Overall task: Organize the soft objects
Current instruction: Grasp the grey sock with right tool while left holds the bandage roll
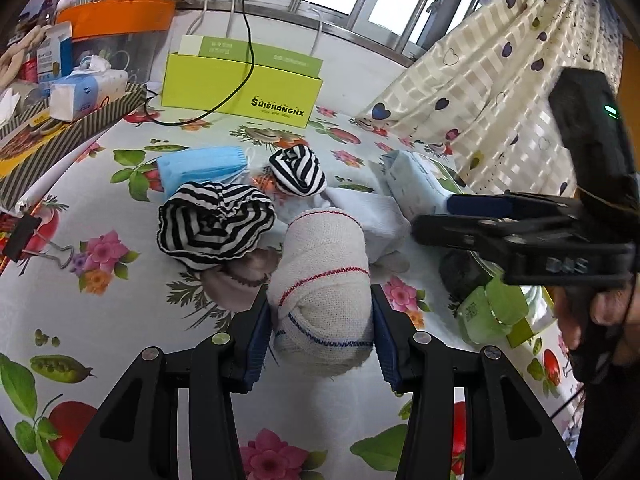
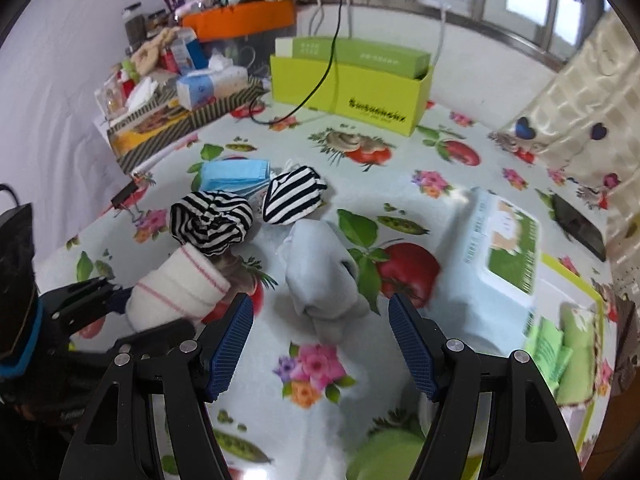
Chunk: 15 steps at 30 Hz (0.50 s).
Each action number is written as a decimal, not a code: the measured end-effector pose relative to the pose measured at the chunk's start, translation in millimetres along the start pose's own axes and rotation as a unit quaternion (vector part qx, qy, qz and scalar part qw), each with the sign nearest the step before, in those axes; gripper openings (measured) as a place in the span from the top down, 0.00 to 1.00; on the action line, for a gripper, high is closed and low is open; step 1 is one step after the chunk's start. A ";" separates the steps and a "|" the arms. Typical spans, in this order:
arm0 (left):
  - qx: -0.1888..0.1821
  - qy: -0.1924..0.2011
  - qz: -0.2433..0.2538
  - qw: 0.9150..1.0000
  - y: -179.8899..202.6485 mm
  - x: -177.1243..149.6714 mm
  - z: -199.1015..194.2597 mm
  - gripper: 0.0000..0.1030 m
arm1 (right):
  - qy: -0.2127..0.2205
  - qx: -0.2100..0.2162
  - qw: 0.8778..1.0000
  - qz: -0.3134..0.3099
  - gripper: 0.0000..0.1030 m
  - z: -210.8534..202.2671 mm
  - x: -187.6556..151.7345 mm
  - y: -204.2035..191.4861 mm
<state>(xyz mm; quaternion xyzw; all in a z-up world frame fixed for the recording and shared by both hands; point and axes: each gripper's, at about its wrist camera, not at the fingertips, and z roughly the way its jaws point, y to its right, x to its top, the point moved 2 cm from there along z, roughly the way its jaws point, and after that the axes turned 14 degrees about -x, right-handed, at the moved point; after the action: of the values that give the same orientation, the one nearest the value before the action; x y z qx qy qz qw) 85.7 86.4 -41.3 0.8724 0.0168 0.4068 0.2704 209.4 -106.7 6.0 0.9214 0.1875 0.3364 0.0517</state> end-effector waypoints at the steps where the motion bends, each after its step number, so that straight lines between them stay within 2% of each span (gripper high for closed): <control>1: -0.001 0.001 -0.001 1.000 -0.9 -0.2 -0.7 0.54 | -0.008 0.002 1.000 -0.001 0.31 5.1 2.2 -1.4; 8: -0.002 0.006 -0.007 1.000 -5.5 0.1 -5.0 0.54 | -0.057 -0.002 0.998 -0.024 0.35 43.3 13.1 -11.8; 9: -0.003 0.006 -0.008 1.000 -6.1 0.0 -5.1 0.54 | -0.062 -0.004 0.998 -0.029 0.41 48.0 13.2 -14.0; 10: -0.003 0.005 -0.009 1.000 -6.6 -0.1 -5.0 0.54 | -0.066 -0.005 0.997 -0.032 0.52 51.3 13.2 -15.2; 12: -0.004 0.004 -0.009 1.000 -6.9 -0.7 -5.3 0.54 | -0.071 -0.013 0.997 -0.037 0.63 56.5 11.5 -16.9; 15: -0.004 0.005 -0.008 1.000 -5.9 -0.8 -6.4 0.54 | -0.060 -0.015 0.997 -0.038 0.73 51.3 8.7 -17.0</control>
<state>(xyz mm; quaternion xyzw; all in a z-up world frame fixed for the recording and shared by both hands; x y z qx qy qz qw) 81.7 94.2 -41.4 0.8693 0.0234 0.4087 0.2770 243.0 -86.0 -32.0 0.9311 0.2144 0.2814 0.0892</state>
